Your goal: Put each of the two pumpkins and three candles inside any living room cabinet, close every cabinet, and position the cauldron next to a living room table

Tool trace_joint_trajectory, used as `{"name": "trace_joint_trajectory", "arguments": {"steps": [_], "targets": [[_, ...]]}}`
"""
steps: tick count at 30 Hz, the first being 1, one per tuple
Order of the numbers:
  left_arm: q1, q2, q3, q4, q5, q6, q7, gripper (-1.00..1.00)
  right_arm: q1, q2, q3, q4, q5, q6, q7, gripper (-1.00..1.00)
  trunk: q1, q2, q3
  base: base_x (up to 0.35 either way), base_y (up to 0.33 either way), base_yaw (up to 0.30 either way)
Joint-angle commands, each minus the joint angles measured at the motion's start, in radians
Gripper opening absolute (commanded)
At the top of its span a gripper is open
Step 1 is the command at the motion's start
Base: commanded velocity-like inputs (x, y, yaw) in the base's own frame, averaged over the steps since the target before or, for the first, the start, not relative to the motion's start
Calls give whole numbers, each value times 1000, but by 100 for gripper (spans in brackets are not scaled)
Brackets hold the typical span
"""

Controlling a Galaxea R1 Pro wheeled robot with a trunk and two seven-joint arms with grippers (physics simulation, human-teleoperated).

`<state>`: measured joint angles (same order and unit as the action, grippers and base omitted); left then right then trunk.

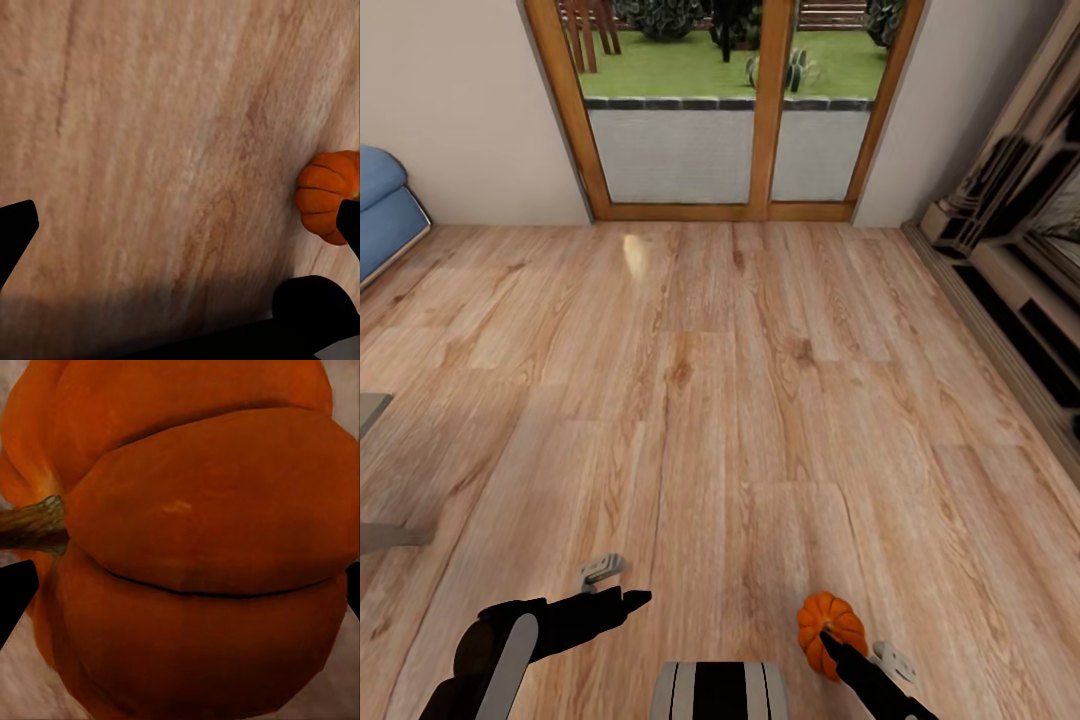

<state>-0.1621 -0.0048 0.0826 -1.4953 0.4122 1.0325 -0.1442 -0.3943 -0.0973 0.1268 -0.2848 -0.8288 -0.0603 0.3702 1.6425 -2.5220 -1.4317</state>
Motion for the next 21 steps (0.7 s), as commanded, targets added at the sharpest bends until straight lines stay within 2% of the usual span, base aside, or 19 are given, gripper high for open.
{"name": "trace_joint_trajectory", "arguments": {"steps": [1, 6, 7, 21], "targets": [[0, -1, 2, 0, -7, 5, -9, 100, -2, -1, -6, 3, -12, -4, -27, 100, 0, 0, 0, 66, 2, 0], [0, -1, 2, 0, -6, 5, -9, 100, -2, -1, -6, 3, -13, -4, -28, 100, 0, 0, 0, 21, 1, 0], [0, -1, 2, 0, -6, 5, -10, 100, -2, -1, -6, 3, -13, -4, -28, -100, 0, 0, 0, 5, 0, 0], [0, -1, 2, 0, -6, 5, -11, 100, -2, -1, -6, 3, -13, -3, -27, -100, 0, 0, 3, 0, 0, 0]]}}
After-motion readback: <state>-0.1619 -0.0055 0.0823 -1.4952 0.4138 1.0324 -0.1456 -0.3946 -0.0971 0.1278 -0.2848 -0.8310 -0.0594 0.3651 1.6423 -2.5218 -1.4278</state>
